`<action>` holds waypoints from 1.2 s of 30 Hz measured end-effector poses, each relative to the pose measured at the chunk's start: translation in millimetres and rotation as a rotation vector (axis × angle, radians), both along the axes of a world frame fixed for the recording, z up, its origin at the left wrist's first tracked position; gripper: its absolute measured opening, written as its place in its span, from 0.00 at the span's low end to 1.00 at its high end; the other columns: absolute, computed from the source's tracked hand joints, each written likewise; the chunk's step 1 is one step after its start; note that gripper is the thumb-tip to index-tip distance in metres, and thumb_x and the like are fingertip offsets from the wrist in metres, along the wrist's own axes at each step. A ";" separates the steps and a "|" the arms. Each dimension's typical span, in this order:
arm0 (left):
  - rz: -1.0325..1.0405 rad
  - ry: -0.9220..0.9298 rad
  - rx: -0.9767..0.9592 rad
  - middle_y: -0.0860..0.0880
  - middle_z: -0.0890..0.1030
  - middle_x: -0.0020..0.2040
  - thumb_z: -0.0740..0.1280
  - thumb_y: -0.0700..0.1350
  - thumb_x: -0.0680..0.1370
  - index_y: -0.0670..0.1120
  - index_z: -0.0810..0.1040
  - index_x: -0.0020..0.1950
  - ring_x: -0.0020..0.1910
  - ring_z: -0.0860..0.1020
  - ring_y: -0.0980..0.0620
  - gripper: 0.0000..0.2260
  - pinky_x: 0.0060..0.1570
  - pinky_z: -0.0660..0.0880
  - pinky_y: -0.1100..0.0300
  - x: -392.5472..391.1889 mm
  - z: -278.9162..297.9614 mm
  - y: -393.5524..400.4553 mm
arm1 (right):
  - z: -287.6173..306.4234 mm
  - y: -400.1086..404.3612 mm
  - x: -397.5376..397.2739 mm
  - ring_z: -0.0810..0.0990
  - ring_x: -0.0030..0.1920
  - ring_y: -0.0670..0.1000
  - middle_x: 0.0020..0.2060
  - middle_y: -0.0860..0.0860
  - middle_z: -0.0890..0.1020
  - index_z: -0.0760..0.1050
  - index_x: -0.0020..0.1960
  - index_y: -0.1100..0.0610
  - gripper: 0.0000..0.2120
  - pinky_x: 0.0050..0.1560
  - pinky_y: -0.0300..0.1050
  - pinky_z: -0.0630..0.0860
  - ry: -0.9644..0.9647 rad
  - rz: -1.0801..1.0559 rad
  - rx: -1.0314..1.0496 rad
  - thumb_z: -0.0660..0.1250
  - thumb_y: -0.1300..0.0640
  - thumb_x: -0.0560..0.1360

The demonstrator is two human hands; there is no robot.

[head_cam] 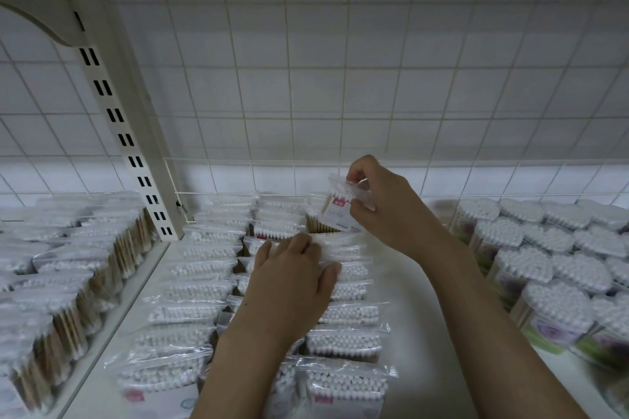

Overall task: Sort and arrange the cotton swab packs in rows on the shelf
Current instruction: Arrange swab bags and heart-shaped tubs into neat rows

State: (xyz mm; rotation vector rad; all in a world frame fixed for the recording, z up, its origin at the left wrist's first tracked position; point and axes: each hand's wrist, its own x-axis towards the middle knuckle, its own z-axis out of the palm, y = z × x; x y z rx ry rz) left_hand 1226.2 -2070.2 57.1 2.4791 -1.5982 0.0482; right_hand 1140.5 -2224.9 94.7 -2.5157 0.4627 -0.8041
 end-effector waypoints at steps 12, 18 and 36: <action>-0.028 -0.013 -0.017 0.53 0.73 0.56 0.49 0.56 0.81 0.48 0.73 0.50 0.53 0.74 0.53 0.17 0.60 0.65 0.57 3.7 7.7 -5.8 | -38.0 -6.8 13.5 0.75 0.52 0.41 0.47 0.44 0.77 0.68 0.48 0.48 0.13 0.50 0.34 0.72 0.102 0.126 0.132 0.60 0.67 0.76; -0.029 0.008 -0.050 0.50 0.65 0.68 0.51 0.53 0.81 0.46 0.65 0.69 0.58 0.74 0.49 0.19 0.57 0.67 0.54 9.5 13.5 -15.8 | -40.7 -8.0 12.8 0.76 0.44 0.39 0.42 0.45 0.80 0.70 0.49 0.50 0.16 0.42 0.27 0.69 0.077 0.123 0.132 0.55 0.70 0.74; -0.021 -0.103 0.010 0.52 0.74 0.62 0.51 0.52 0.81 0.46 0.76 0.56 0.64 0.65 0.49 0.17 0.60 0.62 0.54 15.4 10.6 -22.7 | -19.3 -29.4 38.2 0.74 0.49 0.49 0.48 0.48 0.78 0.74 0.55 0.53 0.11 0.51 0.45 0.69 0.407 -0.108 -0.192 0.64 0.52 0.75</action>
